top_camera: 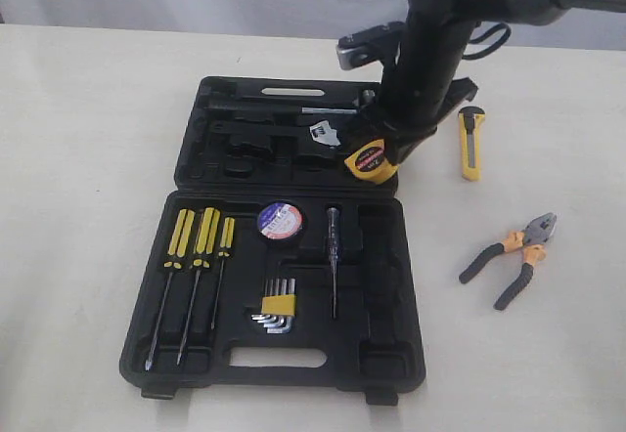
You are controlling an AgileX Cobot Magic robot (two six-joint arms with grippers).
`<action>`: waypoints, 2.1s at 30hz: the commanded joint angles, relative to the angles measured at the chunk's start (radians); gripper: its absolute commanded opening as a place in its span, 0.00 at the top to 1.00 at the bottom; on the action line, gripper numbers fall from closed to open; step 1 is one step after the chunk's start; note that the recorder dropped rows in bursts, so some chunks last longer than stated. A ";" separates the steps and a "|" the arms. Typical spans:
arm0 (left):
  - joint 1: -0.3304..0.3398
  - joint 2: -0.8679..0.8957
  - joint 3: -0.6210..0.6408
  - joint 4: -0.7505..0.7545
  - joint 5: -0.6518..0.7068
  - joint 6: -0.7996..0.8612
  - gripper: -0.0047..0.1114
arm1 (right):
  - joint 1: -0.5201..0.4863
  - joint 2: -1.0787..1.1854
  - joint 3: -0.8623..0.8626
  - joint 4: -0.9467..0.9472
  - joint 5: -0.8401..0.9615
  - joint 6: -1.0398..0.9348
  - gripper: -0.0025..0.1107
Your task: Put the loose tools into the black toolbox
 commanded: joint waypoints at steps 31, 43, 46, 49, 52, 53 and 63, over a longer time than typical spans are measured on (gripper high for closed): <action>-0.006 0.004 -0.005 -0.003 0.001 0.000 0.96 | -0.006 0.039 0.104 0.123 -0.391 -0.069 0.98; -0.006 0.004 -0.005 -0.003 0.001 0.000 0.96 | -0.001 0.030 0.104 0.144 -0.373 -0.072 0.98; -0.006 0.004 -0.005 -0.003 0.001 0.000 0.96 | -0.001 -0.025 0.104 0.144 -0.362 -0.072 0.98; -0.006 0.004 -0.005 -0.003 0.001 0.000 0.96 | -0.007 -0.089 0.104 0.144 -0.330 -0.069 0.98; -0.006 0.004 -0.005 -0.003 0.001 0.000 0.96 | -0.021 -0.156 0.104 0.142 -0.279 -0.046 0.98; -0.006 0.004 -0.005 -0.003 0.001 0.000 0.96 | -0.030 -0.175 0.104 0.142 -0.264 -0.039 0.98; -0.006 0.004 -0.005 0.002 0.001 0.000 0.96 | -0.181 -0.303 0.107 0.142 -0.089 0.050 0.98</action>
